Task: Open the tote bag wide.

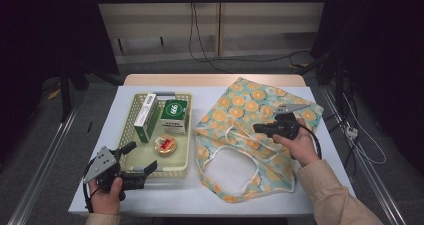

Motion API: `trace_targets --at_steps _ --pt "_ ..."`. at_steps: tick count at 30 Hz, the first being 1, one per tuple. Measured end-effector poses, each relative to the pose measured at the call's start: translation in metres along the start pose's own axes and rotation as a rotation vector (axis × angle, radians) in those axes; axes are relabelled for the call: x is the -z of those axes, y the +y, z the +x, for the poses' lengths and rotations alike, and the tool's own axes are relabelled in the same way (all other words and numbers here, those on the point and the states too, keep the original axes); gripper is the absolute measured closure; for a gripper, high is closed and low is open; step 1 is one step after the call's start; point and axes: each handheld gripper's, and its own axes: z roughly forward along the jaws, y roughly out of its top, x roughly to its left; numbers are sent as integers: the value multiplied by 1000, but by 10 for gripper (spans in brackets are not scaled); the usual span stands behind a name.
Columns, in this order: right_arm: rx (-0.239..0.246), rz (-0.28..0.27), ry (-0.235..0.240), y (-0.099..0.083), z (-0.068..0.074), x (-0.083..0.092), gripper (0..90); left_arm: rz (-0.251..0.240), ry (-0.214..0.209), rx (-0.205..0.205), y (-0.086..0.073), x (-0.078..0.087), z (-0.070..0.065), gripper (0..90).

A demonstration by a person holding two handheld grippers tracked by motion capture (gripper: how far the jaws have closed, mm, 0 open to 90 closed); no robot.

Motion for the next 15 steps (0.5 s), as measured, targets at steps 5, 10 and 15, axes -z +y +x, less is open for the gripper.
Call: trace_targets --at_steps 5,10,15 --pt "42 23 46 -4 28 -6 558 -2 -2 3 1 -1 -2 24" --pt "55 70 29 -14 39 -13 441 -2 -3 -1 1 -1 -2 24" --pt "58 102 22 -24 38 -19 565 0 -2 2 0 -1 -2 24"
